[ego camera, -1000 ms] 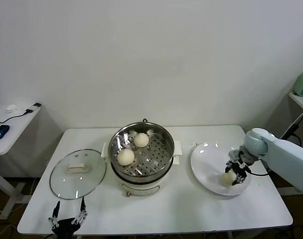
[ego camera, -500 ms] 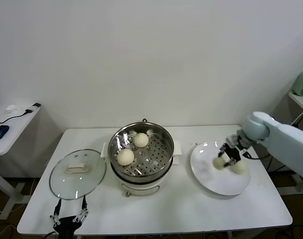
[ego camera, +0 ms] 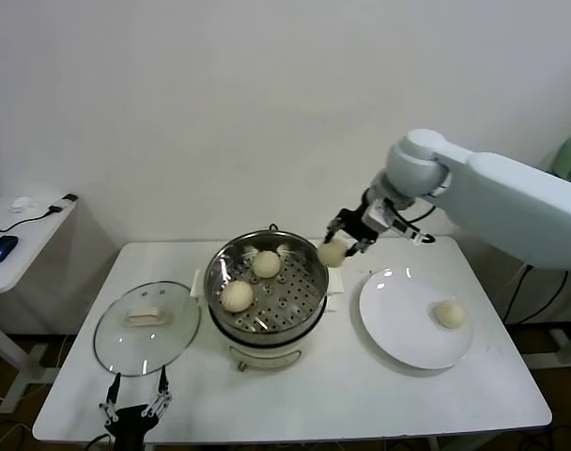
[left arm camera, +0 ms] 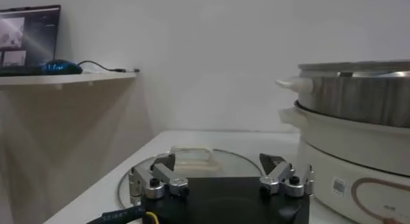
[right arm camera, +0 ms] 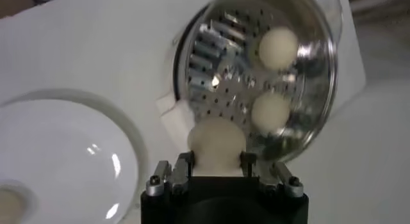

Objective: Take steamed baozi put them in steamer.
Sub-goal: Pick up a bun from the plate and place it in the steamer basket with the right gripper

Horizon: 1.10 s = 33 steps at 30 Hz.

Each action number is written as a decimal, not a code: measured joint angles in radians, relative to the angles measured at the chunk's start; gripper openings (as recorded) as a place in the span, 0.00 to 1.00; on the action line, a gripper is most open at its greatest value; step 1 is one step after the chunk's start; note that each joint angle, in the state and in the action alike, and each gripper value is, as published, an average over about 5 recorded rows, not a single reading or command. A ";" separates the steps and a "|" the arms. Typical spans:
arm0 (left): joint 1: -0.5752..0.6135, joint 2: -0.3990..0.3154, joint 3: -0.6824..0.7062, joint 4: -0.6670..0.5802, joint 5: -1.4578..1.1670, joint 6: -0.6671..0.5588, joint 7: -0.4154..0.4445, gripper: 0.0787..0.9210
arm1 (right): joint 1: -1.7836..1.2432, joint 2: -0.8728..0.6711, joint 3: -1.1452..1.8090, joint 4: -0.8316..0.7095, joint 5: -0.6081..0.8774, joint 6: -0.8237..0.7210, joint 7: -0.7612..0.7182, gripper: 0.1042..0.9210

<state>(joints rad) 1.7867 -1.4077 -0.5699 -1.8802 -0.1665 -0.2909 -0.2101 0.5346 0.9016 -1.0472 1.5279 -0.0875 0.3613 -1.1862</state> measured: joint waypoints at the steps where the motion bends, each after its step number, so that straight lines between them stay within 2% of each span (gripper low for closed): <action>1: 0.000 -0.001 0.001 0.000 0.001 0.000 0.000 0.88 | 0.002 0.015 -0.005 0.003 -0.009 0.014 -0.002 0.51; 15: 0.016 -0.004 -0.001 -0.010 0.003 0.000 0.000 0.88 | -0.087 0.186 -0.027 -0.015 -0.159 0.188 -0.023 0.51; 27: 0.019 -0.007 -0.008 -0.017 -0.004 -0.004 -0.001 0.88 | -0.138 0.270 -0.032 -0.048 -0.215 0.257 -0.026 0.51; 33: 0.020 -0.007 -0.011 -0.020 -0.007 -0.007 -0.002 0.88 | -0.156 0.291 -0.038 -0.061 -0.230 0.277 -0.024 0.59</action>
<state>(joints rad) 1.8070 -1.4146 -0.5807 -1.9002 -0.1738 -0.2982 -0.2119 0.3786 1.1928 -1.0853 1.4671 -0.3174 0.6379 -1.2106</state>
